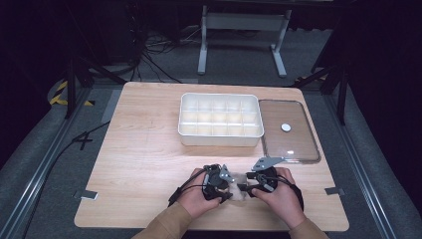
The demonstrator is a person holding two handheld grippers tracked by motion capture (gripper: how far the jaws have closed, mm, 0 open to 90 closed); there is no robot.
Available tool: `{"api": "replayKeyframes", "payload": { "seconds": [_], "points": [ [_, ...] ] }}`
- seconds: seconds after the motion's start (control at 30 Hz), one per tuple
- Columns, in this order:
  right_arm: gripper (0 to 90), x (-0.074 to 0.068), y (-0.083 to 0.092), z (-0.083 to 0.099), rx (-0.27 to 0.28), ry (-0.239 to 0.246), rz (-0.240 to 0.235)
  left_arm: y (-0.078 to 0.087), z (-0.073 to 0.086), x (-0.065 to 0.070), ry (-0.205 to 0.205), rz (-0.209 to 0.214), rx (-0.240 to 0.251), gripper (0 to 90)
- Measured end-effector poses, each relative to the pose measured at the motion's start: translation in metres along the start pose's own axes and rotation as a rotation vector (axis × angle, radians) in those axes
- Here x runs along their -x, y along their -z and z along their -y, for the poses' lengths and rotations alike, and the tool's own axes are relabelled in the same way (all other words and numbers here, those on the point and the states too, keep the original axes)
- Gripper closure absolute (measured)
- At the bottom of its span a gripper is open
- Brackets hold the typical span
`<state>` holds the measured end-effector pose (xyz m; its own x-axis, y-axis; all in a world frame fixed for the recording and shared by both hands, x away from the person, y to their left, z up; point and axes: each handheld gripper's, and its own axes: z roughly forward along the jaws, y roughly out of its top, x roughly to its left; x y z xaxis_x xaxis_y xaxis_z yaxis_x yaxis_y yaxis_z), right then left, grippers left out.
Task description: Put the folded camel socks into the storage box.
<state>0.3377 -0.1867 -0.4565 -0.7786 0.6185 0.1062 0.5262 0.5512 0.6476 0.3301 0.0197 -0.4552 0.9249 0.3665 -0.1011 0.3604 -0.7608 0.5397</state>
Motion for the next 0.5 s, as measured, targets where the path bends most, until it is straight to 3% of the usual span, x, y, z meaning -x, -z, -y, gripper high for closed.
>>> {"api": "replayKeyframes", "payload": {
  "seconds": [0.2,0.27,0.37,0.5],
  "points": [
    [49.1,0.006,-0.006,-0.005,-0.064,-0.058,-0.058,-0.002,0.0,0.001,-0.003,-0.01,-0.009,65.7],
    [56.1,0.007,-0.008,-0.008,-0.079,-0.065,-0.1,-0.002,-0.001,0.002,-0.01,-0.016,-0.013,65.8],
    [57.2,0.008,-0.009,-0.009,-0.089,-0.073,-0.114,-0.002,0.0,0.003,-0.009,-0.021,-0.013,65.8],
    [62.5,0.012,-0.013,-0.008,-0.079,-0.099,-0.175,0.0,0.001,0.002,0.004,-0.019,-0.012,65.8]
  ]
}}
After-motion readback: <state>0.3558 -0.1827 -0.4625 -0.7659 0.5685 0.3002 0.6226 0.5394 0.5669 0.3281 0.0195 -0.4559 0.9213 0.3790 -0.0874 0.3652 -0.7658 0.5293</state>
